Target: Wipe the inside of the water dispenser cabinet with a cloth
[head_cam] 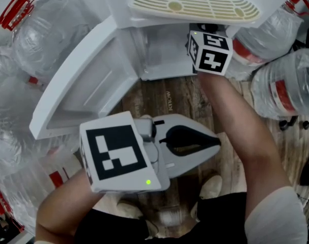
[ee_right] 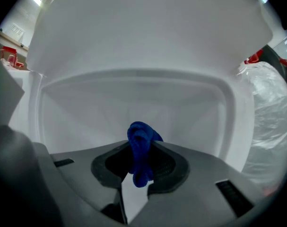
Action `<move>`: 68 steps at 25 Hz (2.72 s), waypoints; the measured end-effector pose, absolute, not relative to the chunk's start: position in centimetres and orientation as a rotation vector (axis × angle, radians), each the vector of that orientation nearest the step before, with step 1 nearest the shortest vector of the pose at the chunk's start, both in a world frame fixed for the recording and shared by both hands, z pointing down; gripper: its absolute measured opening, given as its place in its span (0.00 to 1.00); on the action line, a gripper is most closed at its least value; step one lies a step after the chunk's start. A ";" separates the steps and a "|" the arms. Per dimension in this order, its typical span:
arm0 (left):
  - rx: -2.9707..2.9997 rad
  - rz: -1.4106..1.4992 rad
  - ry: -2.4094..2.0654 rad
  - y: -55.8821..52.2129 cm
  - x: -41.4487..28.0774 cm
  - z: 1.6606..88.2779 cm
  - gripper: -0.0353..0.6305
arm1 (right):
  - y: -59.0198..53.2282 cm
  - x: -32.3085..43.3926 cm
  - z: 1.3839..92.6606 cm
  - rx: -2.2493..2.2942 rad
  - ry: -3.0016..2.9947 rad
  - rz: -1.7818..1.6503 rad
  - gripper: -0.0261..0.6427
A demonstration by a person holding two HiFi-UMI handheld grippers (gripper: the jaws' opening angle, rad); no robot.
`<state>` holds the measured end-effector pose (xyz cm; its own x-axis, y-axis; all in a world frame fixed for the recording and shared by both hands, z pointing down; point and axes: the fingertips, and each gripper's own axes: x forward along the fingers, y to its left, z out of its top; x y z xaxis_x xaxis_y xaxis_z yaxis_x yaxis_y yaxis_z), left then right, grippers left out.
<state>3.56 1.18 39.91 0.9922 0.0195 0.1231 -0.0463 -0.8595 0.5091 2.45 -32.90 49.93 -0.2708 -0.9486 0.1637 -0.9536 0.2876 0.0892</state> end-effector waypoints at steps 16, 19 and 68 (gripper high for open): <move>2.633 0.132 0.022 2.3 2.8 38.1 0.05 | -28.2 6.2 49.6 1.882 -2.224 0.086 0.16; 2.627 0.142 0.017 2.4 2.7 38.3 0.05 | -27.4 6.7 49.7 1.887 -2.225 0.099 0.16; 2.609 0.189 0.007 2.2 3.3 40.3 0.05 | -27.9 5.8 59.0 1.822 -2.174 0.318 0.16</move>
<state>3.35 2.24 40.26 0.9903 0.0414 0.1326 -0.0308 -0.8651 0.5006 5.76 -27.92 59.03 -0.1606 -0.9209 0.3551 -0.9840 0.1773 0.0148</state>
